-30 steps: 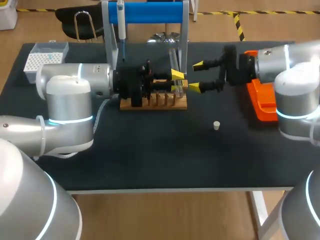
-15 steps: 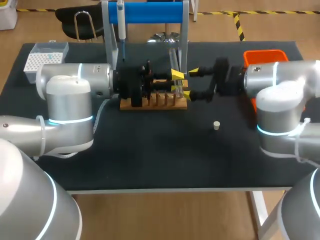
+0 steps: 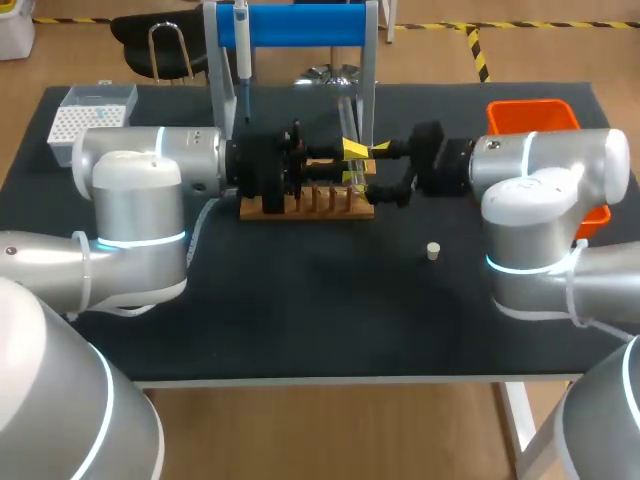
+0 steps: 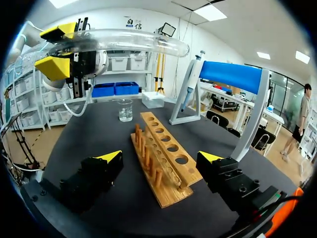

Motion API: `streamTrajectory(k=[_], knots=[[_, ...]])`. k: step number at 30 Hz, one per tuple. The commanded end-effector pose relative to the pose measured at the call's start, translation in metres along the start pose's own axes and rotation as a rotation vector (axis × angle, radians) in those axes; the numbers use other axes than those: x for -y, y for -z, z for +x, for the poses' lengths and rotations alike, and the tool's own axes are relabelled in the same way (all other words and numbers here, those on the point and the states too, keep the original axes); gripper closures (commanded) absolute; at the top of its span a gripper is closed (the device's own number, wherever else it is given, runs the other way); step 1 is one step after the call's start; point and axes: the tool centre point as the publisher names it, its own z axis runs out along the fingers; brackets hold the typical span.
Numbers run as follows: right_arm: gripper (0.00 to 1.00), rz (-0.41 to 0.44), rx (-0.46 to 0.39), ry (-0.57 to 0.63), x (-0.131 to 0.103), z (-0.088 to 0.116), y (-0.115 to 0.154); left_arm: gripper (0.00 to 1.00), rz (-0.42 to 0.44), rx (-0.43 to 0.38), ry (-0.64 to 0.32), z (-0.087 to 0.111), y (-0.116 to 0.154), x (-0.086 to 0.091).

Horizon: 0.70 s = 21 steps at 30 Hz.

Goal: Invert the test tube, pick up the pipette, mount the tip to pipette, aspirate from beaker and dispense into the tube, eject the tip, return the pipette, and cap with the stopper.

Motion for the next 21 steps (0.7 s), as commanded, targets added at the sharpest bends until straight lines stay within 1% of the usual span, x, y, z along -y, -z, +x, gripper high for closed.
streamTrajectory(k=[1,9,20,21], knots=[[0.0,0.005,0.014,-0.003,0.0028,0.0021,-0.0074,1.0,-0.003,0.003,-0.003,0.0006,-0.0007,0.0004],[0.0,0.017,0.027,-0.002,0.0071,0.0016,-0.0094,1.0,-0.003,0.003,-0.003,0.0006,-0.0007,0.0004],[0.0,0.017,0.027,-0.002,0.0071,0.0016,-0.0094,1.0,-0.003,0.003,-0.003,0.0006,-0.0007,0.0004],[0.0,0.017,0.027,-0.002,0.0071,0.0016,-0.0094,1.0,-0.01,-0.01,0.039,-0.0034,0.0039,-0.0024]])
